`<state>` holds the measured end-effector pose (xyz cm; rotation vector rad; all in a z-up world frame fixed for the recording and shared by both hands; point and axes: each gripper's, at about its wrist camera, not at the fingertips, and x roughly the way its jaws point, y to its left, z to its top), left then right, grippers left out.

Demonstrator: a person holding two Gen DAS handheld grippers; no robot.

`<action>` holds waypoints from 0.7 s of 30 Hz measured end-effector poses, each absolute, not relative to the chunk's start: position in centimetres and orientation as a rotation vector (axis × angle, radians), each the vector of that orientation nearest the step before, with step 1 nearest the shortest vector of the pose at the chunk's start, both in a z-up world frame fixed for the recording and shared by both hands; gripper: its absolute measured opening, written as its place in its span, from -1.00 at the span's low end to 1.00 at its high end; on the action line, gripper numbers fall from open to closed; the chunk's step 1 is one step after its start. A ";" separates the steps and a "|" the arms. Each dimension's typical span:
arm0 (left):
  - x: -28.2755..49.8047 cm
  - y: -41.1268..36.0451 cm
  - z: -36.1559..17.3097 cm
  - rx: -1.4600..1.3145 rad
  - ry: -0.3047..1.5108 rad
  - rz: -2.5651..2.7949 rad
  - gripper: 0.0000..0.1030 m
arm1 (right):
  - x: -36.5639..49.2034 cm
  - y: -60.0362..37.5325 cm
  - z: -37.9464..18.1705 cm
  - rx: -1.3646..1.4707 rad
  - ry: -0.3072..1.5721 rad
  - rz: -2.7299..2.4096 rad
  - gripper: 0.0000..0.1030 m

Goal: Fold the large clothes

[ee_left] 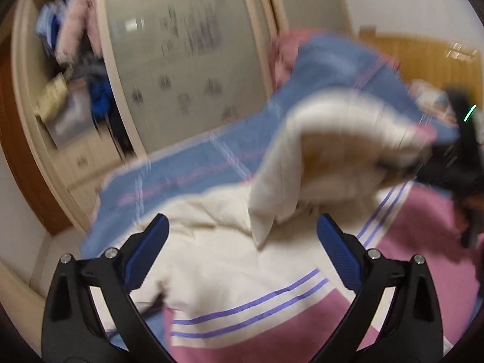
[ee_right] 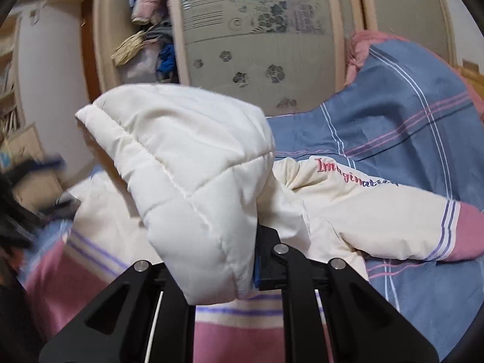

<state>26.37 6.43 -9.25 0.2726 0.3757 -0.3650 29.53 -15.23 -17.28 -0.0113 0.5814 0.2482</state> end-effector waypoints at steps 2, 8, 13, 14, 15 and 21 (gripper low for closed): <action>24.0 8.5 -6.2 0.132 0.281 -0.382 0.96 | 28.4 -14.8 -18.9 -0.033 0.614 0.257 -0.74; 31.9 6.4 -7.8 -0.234 0.454 -0.222 0.96 | 25.9 -14.3 -24.4 -0.010 0.711 0.276 -0.74; 38.0 -1.1 -19.7 0.086 0.762 -0.120 0.93 | 26.3 -15.3 -24.7 0.050 0.740 0.259 -0.70; 38.4 -1.4 -21.9 0.069 0.819 -0.142 0.92 | 26.5 -15.7 -25.0 0.068 0.758 0.255 -0.70; 38.6 -1.3 -23.2 0.055 0.846 -0.149 0.92 | 26.6 -16.1 -25.2 0.092 0.769 0.258 -0.69; 38.3 -1.2 -26.2 0.070 0.906 -0.154 0.96 | 25.7 -16.5 -23.5 -0.003 0.803 0.185 -0.31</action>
